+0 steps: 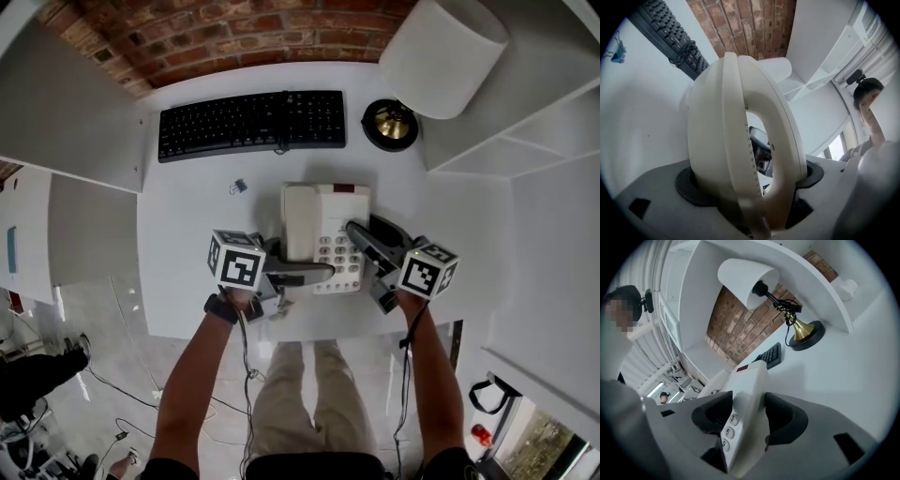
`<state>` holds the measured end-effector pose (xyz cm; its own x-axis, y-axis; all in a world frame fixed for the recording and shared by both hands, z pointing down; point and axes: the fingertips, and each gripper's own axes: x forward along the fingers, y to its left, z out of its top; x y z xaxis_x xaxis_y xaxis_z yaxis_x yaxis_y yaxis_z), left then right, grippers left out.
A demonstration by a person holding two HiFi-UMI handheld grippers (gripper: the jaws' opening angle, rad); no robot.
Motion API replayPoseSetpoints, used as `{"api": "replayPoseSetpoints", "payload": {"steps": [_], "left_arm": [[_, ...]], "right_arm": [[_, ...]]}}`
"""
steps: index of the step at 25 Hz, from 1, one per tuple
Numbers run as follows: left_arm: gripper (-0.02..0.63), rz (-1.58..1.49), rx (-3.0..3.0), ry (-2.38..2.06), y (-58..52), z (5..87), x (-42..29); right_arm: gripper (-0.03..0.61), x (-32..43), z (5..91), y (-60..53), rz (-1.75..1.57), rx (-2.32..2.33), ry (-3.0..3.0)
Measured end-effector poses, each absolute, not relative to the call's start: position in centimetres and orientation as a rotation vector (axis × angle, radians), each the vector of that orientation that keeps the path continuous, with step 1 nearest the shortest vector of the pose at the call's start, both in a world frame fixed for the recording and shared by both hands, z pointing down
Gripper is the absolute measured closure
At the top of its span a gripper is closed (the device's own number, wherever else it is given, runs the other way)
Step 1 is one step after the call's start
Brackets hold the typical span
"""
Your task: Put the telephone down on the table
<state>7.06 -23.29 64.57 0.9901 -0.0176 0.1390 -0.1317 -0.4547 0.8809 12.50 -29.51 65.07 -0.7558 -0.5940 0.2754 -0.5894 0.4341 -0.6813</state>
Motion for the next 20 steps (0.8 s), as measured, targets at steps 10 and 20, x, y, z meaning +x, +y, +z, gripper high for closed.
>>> {"api": "replayPoseSetpoints", "payload": {"steps": [10,20], "left_arm": [[0.141,0.297,2.034,-0.198,-23.1,66.2,8.1],[0.133,0.318,2.003,-0.315,-23.7,67.0,7.9]], "right_arm": [[0.387,13.3,65.9,-29.4,-1.221,-1.227,2.688],[0.388,13.6,66.1,-29.4,-1.179,-1.342,2.663]]}}
